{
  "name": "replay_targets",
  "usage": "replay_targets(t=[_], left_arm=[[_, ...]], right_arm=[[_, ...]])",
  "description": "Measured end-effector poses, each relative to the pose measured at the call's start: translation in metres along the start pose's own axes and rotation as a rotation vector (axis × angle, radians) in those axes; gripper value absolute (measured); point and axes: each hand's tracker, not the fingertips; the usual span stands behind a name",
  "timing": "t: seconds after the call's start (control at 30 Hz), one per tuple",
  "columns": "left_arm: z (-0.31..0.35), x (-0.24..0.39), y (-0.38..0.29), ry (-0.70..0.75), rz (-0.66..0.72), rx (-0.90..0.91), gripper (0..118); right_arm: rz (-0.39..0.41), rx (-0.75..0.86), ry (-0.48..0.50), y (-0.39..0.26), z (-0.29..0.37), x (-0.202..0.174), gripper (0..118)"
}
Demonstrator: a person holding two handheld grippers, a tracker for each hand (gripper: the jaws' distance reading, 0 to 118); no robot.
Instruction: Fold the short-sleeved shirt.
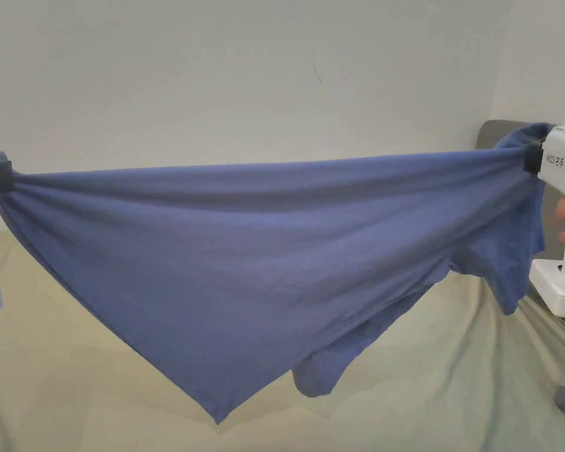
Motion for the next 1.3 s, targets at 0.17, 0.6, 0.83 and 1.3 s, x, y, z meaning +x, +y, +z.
replay_targets(t=[0.17,0.6,0.83,1.3], left_arm=[[-0.035,0.020,-0.049,-0.019,-0.016,-0.045,0],[-0.044,0.043,-0.214,-0.096,-0.069,-0.287,0],[0.024,0.025,-0.228,-0.136,0.008,-0.349,0],[0.200,-0.057,-0.219,-0.166,0.065,-0.289,0]], right_arm=[[0.022,-0.058,-0.010,-0.053,-0.036,-0.014,7],[0.036,-0.296,0.006,-0.241,-0.009,-0.015,7],[0.034,-0.305,0.042,-0.256,0.060,0.003,7],[0.063,-0.229,0.089,-0.223,0.246,0.065,7]])
